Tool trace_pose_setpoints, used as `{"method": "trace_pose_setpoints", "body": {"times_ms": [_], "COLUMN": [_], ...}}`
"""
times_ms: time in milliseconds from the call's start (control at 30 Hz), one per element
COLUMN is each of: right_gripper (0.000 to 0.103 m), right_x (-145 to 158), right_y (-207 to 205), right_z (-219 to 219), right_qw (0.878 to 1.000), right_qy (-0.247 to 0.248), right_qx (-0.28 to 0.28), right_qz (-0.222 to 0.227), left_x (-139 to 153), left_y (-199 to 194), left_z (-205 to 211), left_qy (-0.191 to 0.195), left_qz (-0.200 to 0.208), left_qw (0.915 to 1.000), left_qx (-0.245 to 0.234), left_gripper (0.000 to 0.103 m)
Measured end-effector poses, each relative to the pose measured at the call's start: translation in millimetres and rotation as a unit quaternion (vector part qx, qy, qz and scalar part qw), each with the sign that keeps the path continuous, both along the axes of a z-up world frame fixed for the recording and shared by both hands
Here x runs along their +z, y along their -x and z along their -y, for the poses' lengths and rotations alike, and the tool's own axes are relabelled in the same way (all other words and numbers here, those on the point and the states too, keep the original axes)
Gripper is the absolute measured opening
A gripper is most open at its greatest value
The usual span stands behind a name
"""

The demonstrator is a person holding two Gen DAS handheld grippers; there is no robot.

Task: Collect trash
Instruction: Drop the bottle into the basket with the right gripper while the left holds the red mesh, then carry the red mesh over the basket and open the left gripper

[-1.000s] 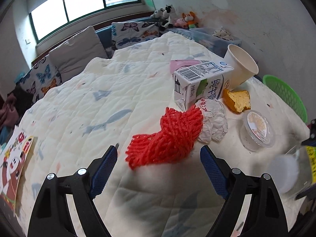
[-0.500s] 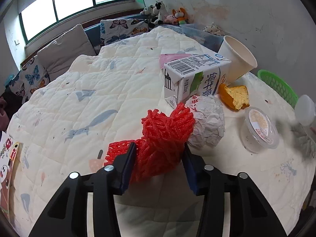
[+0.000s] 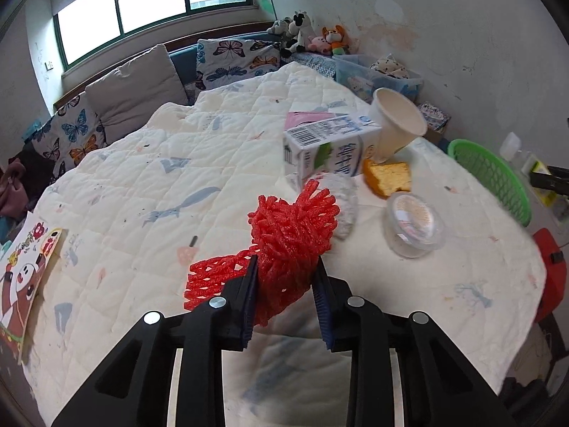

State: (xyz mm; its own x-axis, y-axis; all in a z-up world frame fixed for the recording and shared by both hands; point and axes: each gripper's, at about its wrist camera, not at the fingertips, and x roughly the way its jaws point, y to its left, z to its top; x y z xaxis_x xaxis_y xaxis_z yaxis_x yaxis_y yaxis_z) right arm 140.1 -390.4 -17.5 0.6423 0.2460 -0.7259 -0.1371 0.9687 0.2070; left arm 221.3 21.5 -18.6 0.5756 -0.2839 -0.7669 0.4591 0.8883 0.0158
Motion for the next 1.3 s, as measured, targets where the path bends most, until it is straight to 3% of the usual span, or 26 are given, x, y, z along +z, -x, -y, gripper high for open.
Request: {"method": "trace_pose_setpoints", "body": {"times_ms": [267, 700, 867, 1300], "right_gripper": [0.058, 0.059, 0.062, 0.065], "right_x": [-29.0, -85.4, -83.1, -49.3], "right_y": [-20.3, -53.1, -48.2, 6.2], "right_z": [90.8, 146.8, 159.0, 163.1], "right_qw": [0.994, 0.981, 0.978, 0.982], "right_qy": [0.023, 0.039, 0.025, -0.002], "right_qx": [-0.096, -0.172, -0.195, -0.188], "right_qz": [-0.035, -0.076, -0.062, -0.015], "left_x": [18.6, 32.0, 32.7, 20.9], "left_y": [22.6, 26.0, 24.4, 17.7], "left_z": [48.6, 141.8, 173.7, 282.0], "left_qy": [0.024, 0.041, 0.050, 0.059], "left_qz": [-0.005, -0.010, -0.014, -0.045], "left_qw": [0.9990, 0.9942, 0.9914, 0.9822], "left_qx": [-0.038, -0.099, -0.120, -0.173], "left_gripper": [0.028, 0.028, 0.028, 0.028]}}
